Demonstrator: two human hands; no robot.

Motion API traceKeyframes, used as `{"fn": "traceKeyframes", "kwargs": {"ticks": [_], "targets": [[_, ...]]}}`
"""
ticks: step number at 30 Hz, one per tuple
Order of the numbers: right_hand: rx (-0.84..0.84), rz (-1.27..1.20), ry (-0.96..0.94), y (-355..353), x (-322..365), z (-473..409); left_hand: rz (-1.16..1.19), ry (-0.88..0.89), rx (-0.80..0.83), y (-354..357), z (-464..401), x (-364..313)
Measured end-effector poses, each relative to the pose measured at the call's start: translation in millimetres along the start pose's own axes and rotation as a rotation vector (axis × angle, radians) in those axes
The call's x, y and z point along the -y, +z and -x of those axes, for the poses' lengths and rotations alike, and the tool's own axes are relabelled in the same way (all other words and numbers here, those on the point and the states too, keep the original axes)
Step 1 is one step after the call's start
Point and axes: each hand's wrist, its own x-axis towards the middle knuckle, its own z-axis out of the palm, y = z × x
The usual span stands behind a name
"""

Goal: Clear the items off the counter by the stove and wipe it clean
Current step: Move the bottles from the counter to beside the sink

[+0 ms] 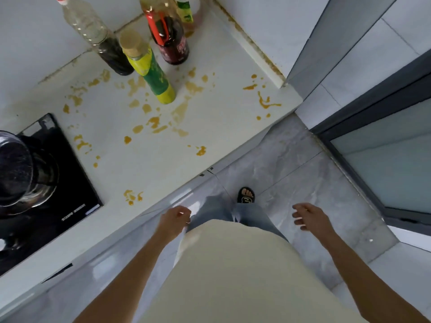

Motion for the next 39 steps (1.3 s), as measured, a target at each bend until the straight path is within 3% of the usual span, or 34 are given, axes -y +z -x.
{"fn": "traceKeyframes", "kwargs": {"ticks": [8,13,22,26,31,39], "targets": [[0.116,0.159,-0.246,14.7,120.4,-28.7,0.100,-0.181,-0.044,19.8,23.5,42.7],[0.170,0.257,-0.328,34.8,161.2,-33.4,0.200,-0.285,-0.081,15.3,22.4,47.3],[0.211,0.398,-0.268,38.9,166.9,-44.6,0.167,-0.122,-0.085,-24.7,-11.1,8.7],[0.161,0.382,-0.308,33.5,186.0,-43.9,0.296,-0.025,-0.150,-53.4,-26.8,-23.5],[0.185,0.286,-0.438,46.5,253.6,-38.8,0.372,0.129,-0.237,-96.1,-47.5,-82.2],[0.207,0.092,-0.690,98.5,385.9,-47.2,0.593,0.212,-0.402,-143.3,-85.0,-174.2]]}}
